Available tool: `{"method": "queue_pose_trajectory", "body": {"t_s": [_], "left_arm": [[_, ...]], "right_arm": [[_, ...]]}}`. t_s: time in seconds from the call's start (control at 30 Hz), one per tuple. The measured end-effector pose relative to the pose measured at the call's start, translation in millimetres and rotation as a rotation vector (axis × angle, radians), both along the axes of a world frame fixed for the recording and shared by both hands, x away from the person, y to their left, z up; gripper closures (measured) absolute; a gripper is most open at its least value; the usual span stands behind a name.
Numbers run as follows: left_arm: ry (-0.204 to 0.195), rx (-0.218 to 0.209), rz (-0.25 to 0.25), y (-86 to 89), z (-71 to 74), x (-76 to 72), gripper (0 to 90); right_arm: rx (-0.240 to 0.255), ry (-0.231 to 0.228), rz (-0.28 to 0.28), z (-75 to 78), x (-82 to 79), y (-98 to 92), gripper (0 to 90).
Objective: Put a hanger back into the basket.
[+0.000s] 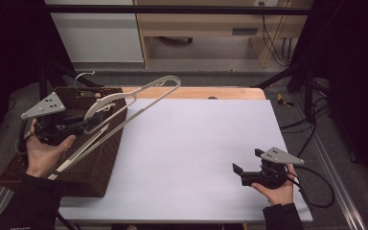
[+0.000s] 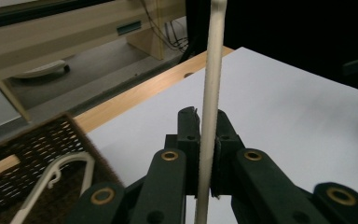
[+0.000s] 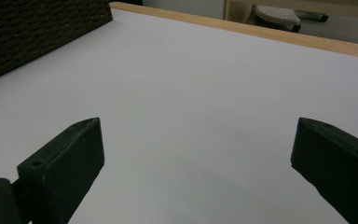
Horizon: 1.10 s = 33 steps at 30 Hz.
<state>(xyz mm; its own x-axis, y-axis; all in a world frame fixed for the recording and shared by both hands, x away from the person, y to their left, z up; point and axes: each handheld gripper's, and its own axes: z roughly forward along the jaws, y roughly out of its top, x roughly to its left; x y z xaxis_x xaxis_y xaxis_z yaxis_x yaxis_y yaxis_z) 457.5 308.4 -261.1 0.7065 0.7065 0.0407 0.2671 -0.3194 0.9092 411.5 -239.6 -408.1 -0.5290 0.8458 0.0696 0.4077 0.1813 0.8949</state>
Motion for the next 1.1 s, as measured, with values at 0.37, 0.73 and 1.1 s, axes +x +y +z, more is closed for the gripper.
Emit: {"method": "queue_pose_trajectory", "body": {"t_s": [0.37, 0.73, 1.1], "left_arm": [[0.015, 0.014, 0.07, 59.8, -10.4, 21.2, 85.1], [0.057, -0.001, 0.143, 102.0, -37.8, 33.1, 85.1], [0.113, 0.0, 0.221, 133.4, -56.8, 35.9, 85.0]], "right_arm": [[-0.008, -0.015, -0.014, 2.3, -0.9, -2.5, 2.7], [-0.015, -0.015, -0.016, 2.2, -0.7, -2.5, 2.5], [-0.016, -0.009, -0.022, 1.2, 0.6, -1.2, 2.6]]}}
